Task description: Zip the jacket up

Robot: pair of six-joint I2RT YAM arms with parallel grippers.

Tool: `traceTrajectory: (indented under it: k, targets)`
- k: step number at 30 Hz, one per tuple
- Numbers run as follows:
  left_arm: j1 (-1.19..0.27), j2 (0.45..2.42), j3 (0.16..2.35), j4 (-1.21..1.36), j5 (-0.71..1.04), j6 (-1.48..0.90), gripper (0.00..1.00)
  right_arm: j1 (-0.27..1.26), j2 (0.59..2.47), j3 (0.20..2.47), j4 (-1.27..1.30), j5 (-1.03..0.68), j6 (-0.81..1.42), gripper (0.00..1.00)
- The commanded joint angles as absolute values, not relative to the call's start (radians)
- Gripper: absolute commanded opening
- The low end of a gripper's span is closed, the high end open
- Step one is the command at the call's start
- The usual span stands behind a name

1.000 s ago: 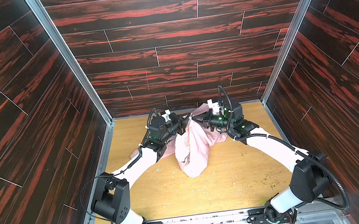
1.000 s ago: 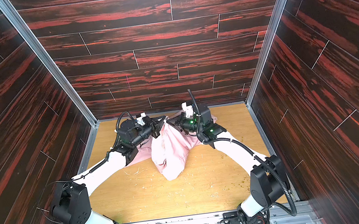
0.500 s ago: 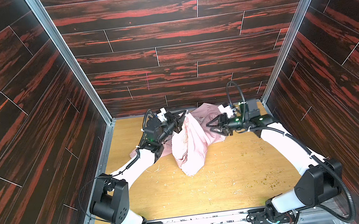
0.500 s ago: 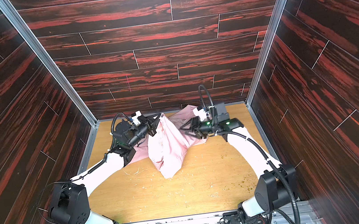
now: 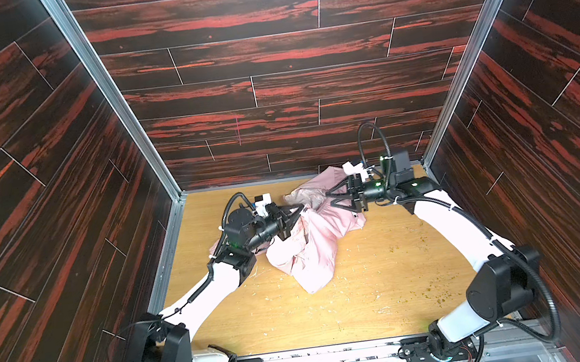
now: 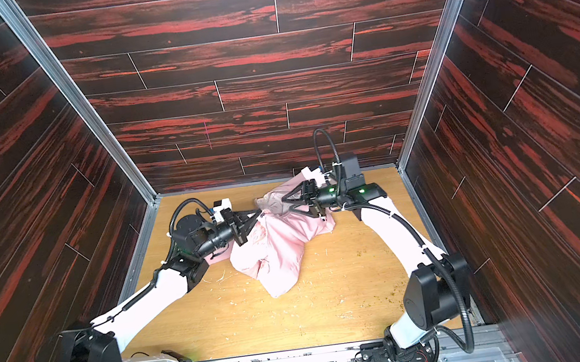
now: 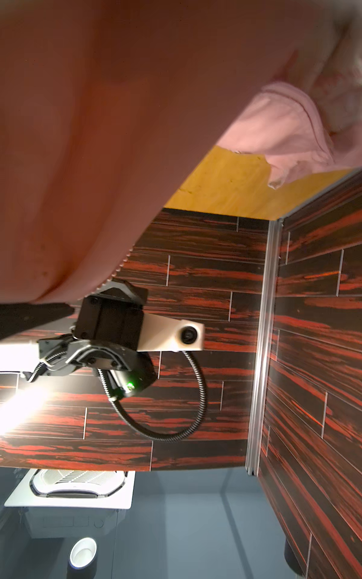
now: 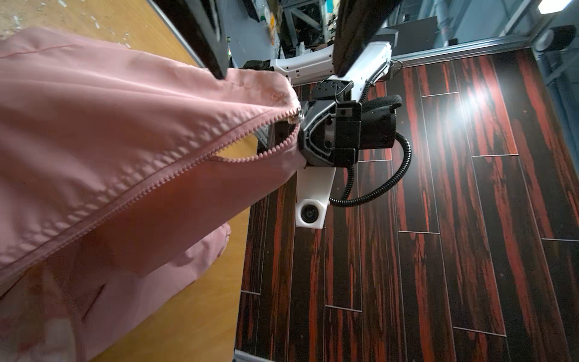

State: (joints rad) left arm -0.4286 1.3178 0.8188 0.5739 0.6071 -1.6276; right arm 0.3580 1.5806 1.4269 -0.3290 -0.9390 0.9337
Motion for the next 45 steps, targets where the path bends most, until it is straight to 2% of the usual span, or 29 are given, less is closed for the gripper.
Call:
traceTrajectory:
  k: [1, 12, 24, 38, 45]
  targets:
    - [-0.428, 1.257, 0.759, 0.511, 0.618, -1.608, 0.00, 0.399, 1.629, 1.405, -0.274, -0.966, 0.980, 0.56]
    - [-0.424, 1.165, 0.588, 0.365, 0.557, -1.605, 0.01, 0.434, 1.706, 1.363, -0.441, -0.906, 0.853, 0.56]
    - [-0.455, 1.114, 0.446, 0.344, 0.466, -1.597, 0.16, 0.434, 1.748, 1.357, -0.440, -0.948, 0.842, 0.56]
    - [-0.508, 1.111, 0.394, 0.334, 0.416, -1.639, 0.44, 0.434, 1.759, 1.367, -0.438, -0.957, 0.846, 0.55]
    - [-0.568, 1.179, 0.384, 0.389, 0.385, -1.614, 0.49, 0.435, 1.762, 1.370, -0.439, -0.960, 0.848, 0.55]
